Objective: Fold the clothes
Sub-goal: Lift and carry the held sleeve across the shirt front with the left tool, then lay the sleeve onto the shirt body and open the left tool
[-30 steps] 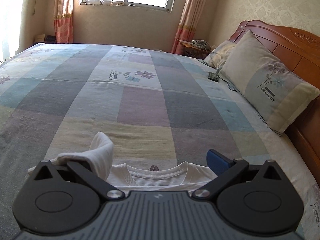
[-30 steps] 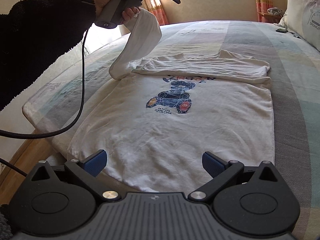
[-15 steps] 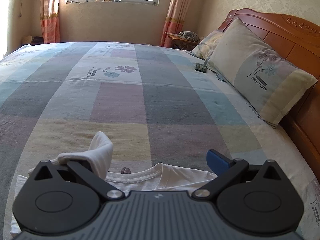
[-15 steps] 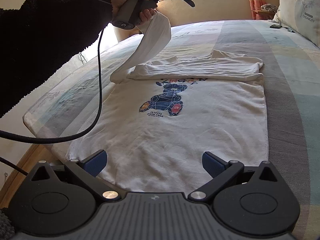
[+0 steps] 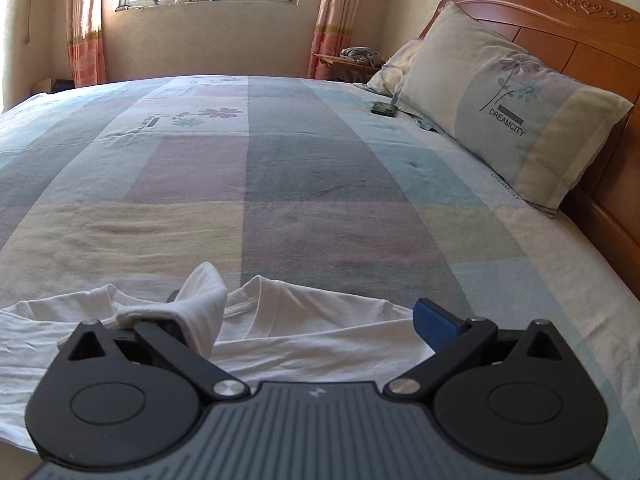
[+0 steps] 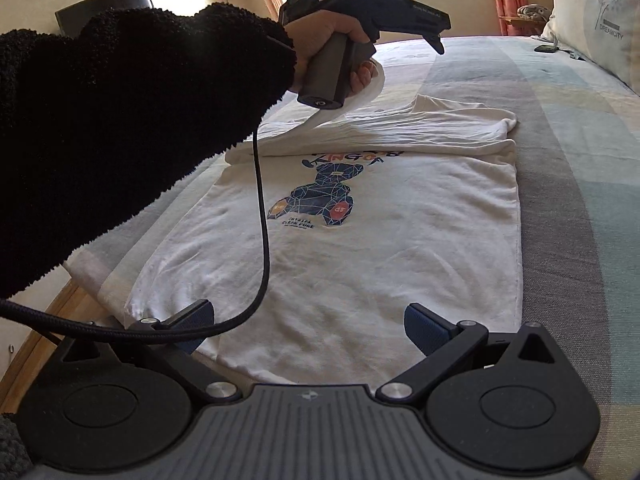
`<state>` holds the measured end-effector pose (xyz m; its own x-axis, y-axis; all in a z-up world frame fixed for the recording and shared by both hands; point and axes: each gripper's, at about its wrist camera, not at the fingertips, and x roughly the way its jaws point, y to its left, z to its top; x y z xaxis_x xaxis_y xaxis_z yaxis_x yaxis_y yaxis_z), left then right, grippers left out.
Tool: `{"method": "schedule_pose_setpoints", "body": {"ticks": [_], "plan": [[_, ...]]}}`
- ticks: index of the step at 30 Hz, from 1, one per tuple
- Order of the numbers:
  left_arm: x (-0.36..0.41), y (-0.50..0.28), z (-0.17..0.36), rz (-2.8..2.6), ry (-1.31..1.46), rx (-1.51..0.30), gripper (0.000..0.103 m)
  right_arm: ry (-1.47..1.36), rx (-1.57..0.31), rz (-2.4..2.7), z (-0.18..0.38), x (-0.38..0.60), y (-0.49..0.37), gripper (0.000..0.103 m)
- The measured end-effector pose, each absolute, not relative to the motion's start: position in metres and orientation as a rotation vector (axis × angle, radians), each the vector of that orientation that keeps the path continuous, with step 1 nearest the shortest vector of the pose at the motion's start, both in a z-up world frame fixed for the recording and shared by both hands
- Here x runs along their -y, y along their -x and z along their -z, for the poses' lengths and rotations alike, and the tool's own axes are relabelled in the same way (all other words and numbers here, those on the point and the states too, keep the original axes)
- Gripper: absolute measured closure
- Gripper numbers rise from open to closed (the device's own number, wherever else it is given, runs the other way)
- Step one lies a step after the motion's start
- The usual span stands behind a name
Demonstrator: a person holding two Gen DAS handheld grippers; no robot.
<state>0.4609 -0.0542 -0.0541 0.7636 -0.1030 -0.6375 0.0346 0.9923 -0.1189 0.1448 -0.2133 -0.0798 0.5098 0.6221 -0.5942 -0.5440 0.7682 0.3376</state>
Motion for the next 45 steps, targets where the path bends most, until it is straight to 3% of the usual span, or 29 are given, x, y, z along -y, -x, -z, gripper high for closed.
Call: {"method": "schedule_pose_setpoints", "body": {"ticks": [13, 20, 23, 33, 40, 45], "plan": [[0.080, -0.458, 0.074, 0.112, 0.029, -0.731, 0.001, -0.157, -0.743, -0.665, 0.075, 0.225, -0.142, 0.000], [0.085, -0.466, 0.095, 0.225, -0.011, -0.858, 0.001, -0.159, -0.761, -0.636, 0.077, 0.227, -0.143, 0.000], [0.071, -0.462, 0.098, 0.271, 0.089, -0.867, 0.001, -0.168, -0.761, -0.621, 0.078, 0.231, -0.143, 0.000], [-0.004, -0.454, 0.113, 0.273, 0.845, -0.880, 0.001, -0.221, -0.762, -0.604, 0.082, 0.240, -0.148, 0.000], [-0.016, -0.451, 0.115, 0.095, 0.887, -0.826, 0.001, -0.235, -0.761, -0.595, 0.084, 0.244, -0.149, 0.000], [0.000, -0.456, 0.103, 0.113, 0.747, -0.767, 0.001, -0.225, -0.760, -0.599, 0.084, 0.243, -0.148, 0.000]]}}
